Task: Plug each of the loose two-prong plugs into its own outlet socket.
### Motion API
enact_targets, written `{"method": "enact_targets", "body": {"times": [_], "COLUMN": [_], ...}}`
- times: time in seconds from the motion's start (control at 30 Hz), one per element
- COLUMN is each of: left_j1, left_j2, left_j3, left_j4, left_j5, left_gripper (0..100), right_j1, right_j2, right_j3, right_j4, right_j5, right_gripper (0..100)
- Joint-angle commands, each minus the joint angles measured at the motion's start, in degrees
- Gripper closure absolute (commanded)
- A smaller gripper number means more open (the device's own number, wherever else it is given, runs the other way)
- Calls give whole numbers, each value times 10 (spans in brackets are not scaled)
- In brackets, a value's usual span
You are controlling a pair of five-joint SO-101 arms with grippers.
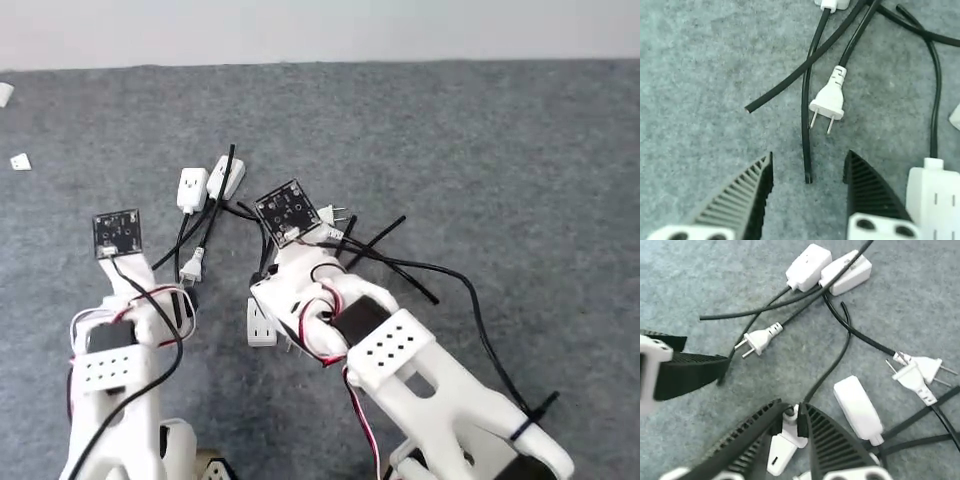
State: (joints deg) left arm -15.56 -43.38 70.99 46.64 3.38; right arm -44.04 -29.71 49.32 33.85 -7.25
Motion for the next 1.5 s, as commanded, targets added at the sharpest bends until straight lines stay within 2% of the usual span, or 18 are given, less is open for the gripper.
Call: {"method": "enact_targets", "body": {"times": [0.0, 0.87, 1.0, 1.47], "left_j1": [-4, -5, -5, -5], "left_j2": [22, 38, 38, 39], "left_j3": [-38, -47, -47, -46], "left_j4": [-15, -25, -30, -31], "left_j5": [4, 2, 2, 1], "left_gripper": [784, 783, 783, 783], "right_j1": [-14, -19, -19, -32], "right_j2": [-3, 67, 67, 80], "right_j3": [9, 15, 23, 65], "right_j4": [-38, -87, -86, -88], "right_j5": [-4, -8, -36, -5], "right_gripper": [989, 989, 989, 989]}}
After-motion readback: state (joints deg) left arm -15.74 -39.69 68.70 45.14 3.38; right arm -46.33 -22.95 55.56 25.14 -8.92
